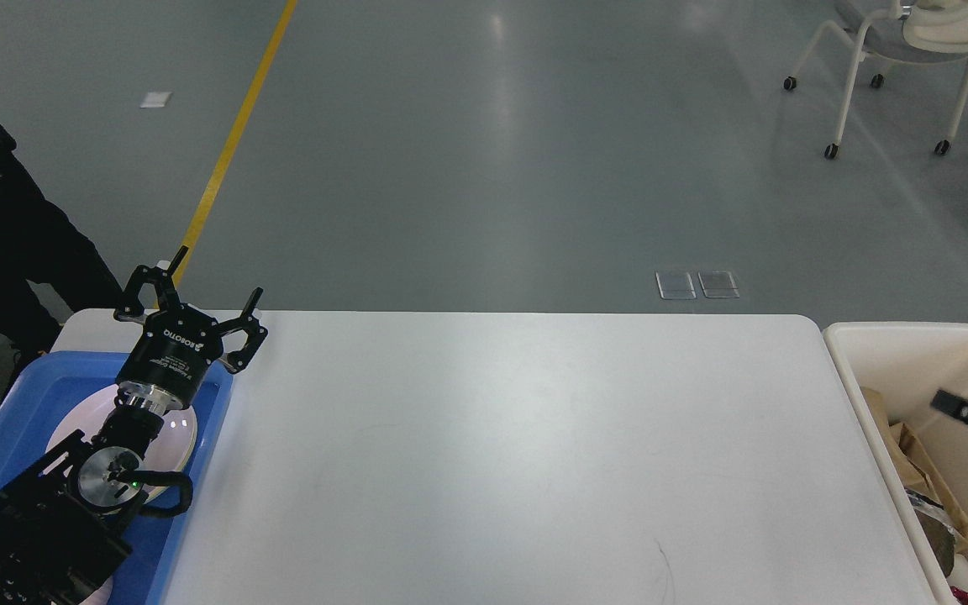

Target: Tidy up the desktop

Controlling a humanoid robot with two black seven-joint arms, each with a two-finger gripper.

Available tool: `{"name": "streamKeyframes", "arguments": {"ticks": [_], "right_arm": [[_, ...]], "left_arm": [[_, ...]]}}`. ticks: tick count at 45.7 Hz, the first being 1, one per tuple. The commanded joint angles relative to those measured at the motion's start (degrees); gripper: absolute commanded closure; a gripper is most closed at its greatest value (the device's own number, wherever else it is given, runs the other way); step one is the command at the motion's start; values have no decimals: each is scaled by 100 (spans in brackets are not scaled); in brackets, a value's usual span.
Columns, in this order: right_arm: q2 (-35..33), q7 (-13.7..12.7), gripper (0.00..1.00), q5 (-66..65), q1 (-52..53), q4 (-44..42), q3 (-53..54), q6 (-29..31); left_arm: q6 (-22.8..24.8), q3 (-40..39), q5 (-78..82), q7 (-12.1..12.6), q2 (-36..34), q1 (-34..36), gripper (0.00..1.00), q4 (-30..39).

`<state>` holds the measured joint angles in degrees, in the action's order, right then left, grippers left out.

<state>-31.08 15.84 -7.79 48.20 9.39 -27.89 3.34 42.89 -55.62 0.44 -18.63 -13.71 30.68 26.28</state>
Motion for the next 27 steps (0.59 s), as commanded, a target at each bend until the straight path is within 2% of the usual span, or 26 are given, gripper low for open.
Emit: {"name": "streamKeyframes", "arguments": {"ticks": [1,6,10,14,19,22,27], "right_arm": [[-610,-37,0,594,1085,1395,3494,115],[-567,-63,0,1138,1087,2820,6283,193],[319,25,0,1692,464,3297,7261,422],[1277,261,0,1772,-151,2921,7684,965],[2183,823,0,1886,-679,1375,7974,1985],[2413,1070,0,1913,-951,793,8106,2609],[2475,1132,0,2018,-1453,827,8335,3216]], "left_arm": [[0,-1,0,0,0,-1,0,0],[0,8,0,0,0,-1,0,0],[0,8,0,0,0,-1,0,0],[0,-1,0,0,0,-1,0,0],[0,8,0,0,0,-1,0,0],[0,-1,8,0,0,-1,0,0],[0,8,0,0,0,-1,0,0]]}}
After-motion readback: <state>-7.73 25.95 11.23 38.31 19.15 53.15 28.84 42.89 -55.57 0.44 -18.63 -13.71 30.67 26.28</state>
